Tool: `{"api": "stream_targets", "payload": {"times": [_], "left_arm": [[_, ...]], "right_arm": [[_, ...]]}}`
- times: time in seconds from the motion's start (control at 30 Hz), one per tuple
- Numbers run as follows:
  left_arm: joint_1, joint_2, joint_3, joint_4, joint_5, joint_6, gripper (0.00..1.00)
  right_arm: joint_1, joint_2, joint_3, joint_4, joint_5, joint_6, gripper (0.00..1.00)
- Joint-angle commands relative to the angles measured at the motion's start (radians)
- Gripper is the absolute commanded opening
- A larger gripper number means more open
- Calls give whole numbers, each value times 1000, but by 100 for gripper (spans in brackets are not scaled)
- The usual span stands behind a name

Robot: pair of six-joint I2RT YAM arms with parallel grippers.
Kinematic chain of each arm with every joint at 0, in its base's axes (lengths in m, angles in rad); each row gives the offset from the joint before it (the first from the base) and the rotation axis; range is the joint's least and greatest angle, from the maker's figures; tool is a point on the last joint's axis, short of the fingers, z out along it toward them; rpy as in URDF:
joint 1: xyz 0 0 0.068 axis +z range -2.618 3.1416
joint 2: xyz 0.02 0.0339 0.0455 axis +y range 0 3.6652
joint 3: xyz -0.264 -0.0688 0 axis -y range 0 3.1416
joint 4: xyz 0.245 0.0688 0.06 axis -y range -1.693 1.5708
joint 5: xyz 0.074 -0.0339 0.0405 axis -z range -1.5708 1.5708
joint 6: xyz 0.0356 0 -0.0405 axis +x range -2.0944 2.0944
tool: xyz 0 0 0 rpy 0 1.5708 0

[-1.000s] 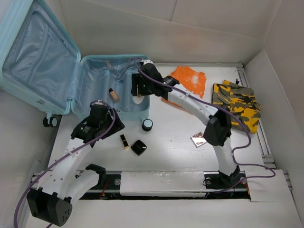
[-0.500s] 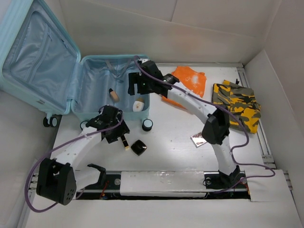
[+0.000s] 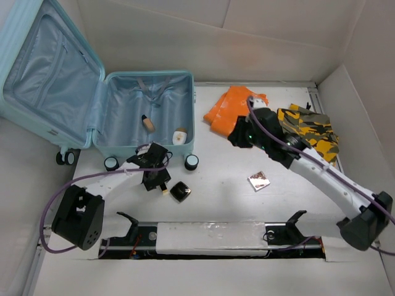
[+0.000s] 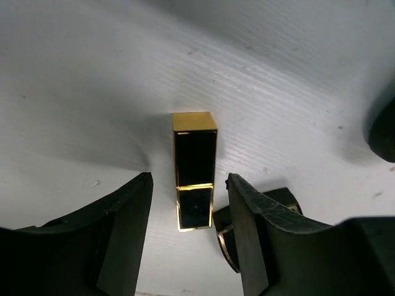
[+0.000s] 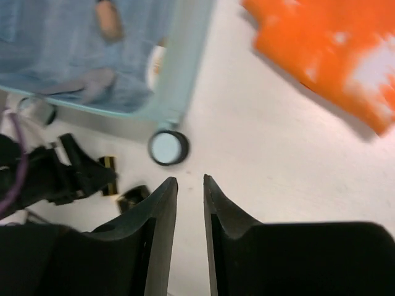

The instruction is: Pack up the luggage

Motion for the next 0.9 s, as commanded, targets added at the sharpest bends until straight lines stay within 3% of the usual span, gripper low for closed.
{"api": "stream_targets", "payload": {"times": [0.0, 0.03, 0.1, 0.13, 0.17, 0.23, 0.3, 0.37, 0.63, 0.87], "left_arm": [[0, 51, -28, 23, -52, -36, 47], [0, 66, -28, 23, -52, -36, 47], [0, 92, -28, 45, -52, -27, 46], [0, 111, -28, 45, -52, -27, 42], [0, 120, -28, 57, -52, -16, 38], [0, 129, -28, 66, -41, -16, 18], [0, 129, -2, 66, -41, -4, 5], [0, 129, 29, 43, -32, 7, 0], [0, -6, 355, -75, -32, 75, 0], [113, 87, 683, -75, -9, 199, 0]], "right_arm": [[-44, -121, -231, 5, 72, 89, 30], [-57, -191, -281, -27, 83, 111, 46], [-108, -251, -409, -57, 83, 149, 63], [-125, -300, -440, -93, 83, 166, 77], [-137, -320, -469, -110, 83, 189, 82], [-157, -351, -523, -159, 93, 209, 93], [-173, -373, -543, -198, 121, 218, 97], [-183, -373, -553, -233, 152, 228, 100], [-226, -251, -618, -215, 106, 321, 100], [-277, -121, -609, -109, 32, 321, 100]]}}
